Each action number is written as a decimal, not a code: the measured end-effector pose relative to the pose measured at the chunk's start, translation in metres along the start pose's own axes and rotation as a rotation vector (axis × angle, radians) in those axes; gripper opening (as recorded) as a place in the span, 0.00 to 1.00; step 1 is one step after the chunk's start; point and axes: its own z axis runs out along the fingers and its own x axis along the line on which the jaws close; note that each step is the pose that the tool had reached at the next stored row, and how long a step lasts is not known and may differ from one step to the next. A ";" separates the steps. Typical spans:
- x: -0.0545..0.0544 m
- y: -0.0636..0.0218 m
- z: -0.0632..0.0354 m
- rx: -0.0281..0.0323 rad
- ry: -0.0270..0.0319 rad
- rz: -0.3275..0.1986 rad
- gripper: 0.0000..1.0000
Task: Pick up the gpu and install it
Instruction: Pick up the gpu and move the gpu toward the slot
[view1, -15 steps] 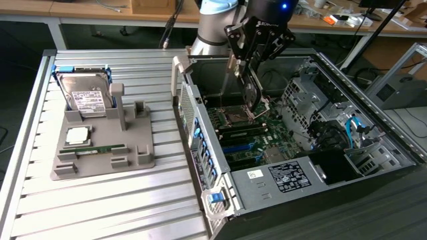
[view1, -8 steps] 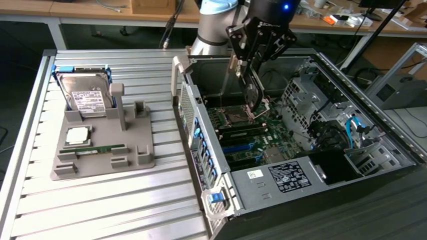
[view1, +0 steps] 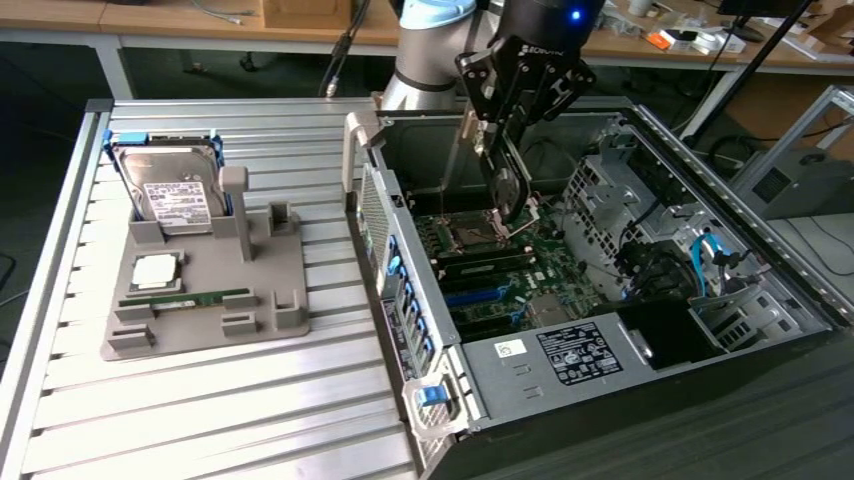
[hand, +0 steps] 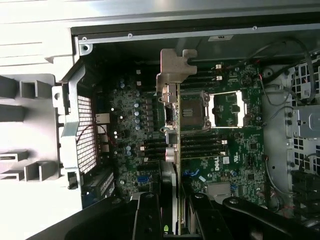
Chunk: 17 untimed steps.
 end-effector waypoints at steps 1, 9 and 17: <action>-0.001 0.0000 0.0002 0.0002 0.0000 0.000 0.27; -0.005 0.0003 0.0020 0.0023 -0.0002 0.000 0.27; -0.009 0.0005 0.0040 0.0045 -0.0003 0.000 0.27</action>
